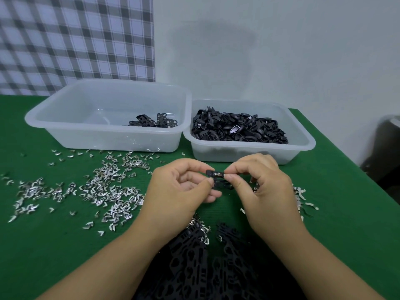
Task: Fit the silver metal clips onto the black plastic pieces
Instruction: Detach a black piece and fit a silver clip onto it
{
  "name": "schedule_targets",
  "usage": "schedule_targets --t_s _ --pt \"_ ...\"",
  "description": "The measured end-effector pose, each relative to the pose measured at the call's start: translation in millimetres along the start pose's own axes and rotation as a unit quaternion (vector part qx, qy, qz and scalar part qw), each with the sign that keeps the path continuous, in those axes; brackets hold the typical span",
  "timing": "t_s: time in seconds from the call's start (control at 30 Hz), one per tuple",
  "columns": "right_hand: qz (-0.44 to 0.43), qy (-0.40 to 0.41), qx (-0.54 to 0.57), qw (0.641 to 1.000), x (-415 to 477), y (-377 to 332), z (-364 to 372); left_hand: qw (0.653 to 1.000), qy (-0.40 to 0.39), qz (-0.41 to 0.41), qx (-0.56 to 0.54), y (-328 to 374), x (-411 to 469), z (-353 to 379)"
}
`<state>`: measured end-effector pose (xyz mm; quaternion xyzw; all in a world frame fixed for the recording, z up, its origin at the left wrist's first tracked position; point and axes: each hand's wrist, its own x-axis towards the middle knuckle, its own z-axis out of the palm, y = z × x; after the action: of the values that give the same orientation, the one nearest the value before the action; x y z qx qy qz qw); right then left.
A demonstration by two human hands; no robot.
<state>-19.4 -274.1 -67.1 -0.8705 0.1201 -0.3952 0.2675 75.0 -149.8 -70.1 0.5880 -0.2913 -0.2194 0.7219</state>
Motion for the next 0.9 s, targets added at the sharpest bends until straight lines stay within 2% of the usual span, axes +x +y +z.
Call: schedule_targets --t_s 0.3,0.5,0.63,0.8,0.9 --pt "0.076 -0.1 0.08 0.989 -1 0 -5 0.998 -0.001 0.022 0.061 -1 2 -1" --pt "0.099 -0.102 0.085 0.986 0 0 -5 0.996 -0.01 0.026 0.081 0 0 1" --pt "0.086 -0.11 0.073 0.987 1 -2 -5 0.995 -0.001 0.03 0.096 -1 0 0" --pt "0.087 -0.152 0.036 0.984 7 -7 -12 0.997 0.004 0.002 0.083 -2 2 -1" --pt "0.097 -0.104 0.013 0.99 32 -7 -24 0.997 0.016 -0.023 0.07 -2 3 -2"
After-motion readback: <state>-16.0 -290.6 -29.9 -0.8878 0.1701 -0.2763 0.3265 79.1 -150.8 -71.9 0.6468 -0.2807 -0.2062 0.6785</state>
